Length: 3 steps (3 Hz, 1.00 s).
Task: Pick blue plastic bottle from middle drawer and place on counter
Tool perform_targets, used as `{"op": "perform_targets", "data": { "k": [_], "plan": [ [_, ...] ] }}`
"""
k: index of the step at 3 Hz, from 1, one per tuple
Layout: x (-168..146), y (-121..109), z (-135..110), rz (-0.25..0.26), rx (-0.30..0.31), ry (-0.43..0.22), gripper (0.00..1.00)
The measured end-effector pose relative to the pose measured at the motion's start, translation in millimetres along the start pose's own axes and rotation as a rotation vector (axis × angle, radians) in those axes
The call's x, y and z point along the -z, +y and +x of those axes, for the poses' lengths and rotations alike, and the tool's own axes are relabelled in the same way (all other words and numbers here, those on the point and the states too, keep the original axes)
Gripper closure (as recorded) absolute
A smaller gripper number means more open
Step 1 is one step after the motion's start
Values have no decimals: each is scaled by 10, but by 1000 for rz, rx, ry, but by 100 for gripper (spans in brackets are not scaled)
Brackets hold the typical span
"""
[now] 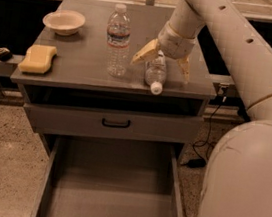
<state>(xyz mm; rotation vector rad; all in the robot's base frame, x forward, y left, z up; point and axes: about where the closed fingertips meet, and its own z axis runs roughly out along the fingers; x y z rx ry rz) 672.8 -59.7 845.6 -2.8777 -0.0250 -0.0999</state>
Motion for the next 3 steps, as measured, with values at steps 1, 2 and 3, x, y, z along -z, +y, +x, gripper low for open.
{"op": "perform_targets", "data": {
  "k": [1, 2, 3],
  "plan": [
    [186, 15, 202, 15, -4, 57, 0],
    [703, 184, 435, 52, -50, 184, 0],
    [1173, 345, 535, 27, -147, 302, 0]
  ]
}}
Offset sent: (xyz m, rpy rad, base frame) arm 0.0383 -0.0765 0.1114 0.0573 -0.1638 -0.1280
